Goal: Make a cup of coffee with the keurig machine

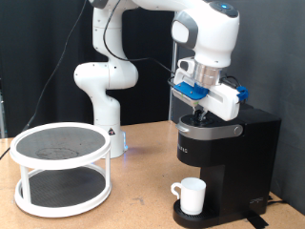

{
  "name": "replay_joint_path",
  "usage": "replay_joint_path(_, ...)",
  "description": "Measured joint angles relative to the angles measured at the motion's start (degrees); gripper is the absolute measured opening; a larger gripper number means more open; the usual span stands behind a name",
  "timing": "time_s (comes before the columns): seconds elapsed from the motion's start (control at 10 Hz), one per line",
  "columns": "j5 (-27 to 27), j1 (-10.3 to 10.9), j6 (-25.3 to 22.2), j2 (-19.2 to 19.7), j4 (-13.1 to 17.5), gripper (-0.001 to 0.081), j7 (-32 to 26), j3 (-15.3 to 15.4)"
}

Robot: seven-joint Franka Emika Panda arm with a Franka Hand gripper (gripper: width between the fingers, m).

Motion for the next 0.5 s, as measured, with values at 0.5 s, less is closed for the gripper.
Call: replay_joint_path(0.5, 3.39, 0.04, 5.88, -3.30, -4.10, 0.0000, -4.11, 0.39)
